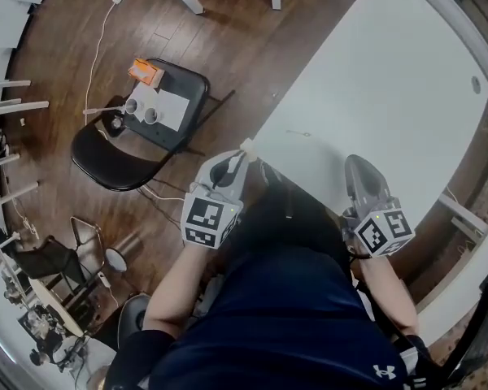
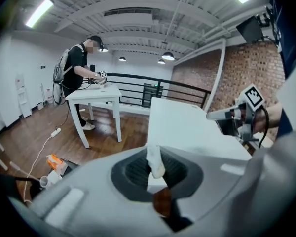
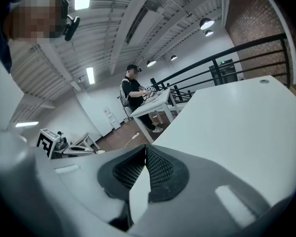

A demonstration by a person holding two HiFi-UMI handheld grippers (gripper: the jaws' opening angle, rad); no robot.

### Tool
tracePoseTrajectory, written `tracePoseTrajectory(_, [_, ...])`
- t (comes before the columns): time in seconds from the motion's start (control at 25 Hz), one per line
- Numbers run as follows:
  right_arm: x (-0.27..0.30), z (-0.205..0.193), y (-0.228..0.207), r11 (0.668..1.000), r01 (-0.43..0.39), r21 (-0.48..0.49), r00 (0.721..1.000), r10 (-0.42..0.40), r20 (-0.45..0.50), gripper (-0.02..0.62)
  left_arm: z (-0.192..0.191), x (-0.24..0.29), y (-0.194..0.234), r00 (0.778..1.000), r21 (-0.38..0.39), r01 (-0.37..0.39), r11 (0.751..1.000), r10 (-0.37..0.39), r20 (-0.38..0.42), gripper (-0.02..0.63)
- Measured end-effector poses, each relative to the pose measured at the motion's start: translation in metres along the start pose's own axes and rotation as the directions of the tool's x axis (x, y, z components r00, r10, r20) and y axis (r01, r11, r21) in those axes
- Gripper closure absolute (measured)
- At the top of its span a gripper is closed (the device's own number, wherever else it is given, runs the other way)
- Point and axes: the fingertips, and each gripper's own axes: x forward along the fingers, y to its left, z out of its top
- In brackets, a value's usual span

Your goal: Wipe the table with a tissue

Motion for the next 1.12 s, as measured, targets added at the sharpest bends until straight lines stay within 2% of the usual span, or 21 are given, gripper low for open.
tracePoseTrajectory(0.24, [0.009,-0.014,-0.017,0.999,0.014,-0.047,0.999,-0.015,-0.028,0.584,-0.022,0.039,0.014,0.996,0.034,0.017,0.999,-0.014,-0.088,0.588])
tracePoseTrajectory(0.4, [0.012,-0.026,-0.024,0.998,0.016,-0.068,0.999,-0.019,-0.047,0.584,-0.032,0.056,0.011,0.994,0.023,0.036,0.999,-0.033,-0.107,0.588])
tracePoseTrajectory(0.56, [0.025,-0.036,-0.037,0.998,0.014,-0.058,0.998,-0.018,-0.064,0.584,-0.033,0.072,0.009,0.995,0.002,0.048,0.999,-0.047,-0.093,0.588])
tracePoseTrajectory(0.72, [0.037,-0.046,-0.051,0.998,0.021,-0.060,0.996,-0.026,-0.083,0.584,-0.039,0.084,0.012,0.996,0.056,0.043,0.997,-0.038,-0.078,0.588])
tracePoseTrajectory(0.84, [0.040,-0.051,-0.058,0.999,0.037,-0.037,0.995,-0.040,-0.086,0.584,-0.044,0.093,0.011,0.995,0.085,0.055,0.995,-0.047,-0.093,0.588])
tracePoseTrajectory(1.12, [0.043,-0.059,-0.063,0.999,0.040,-0.002,0.994,-0.040,-0.099,0.584,-0.063,0.107,0.013,0.986,0.092,0.056,0.994,-0.040,-0.160,0.588])
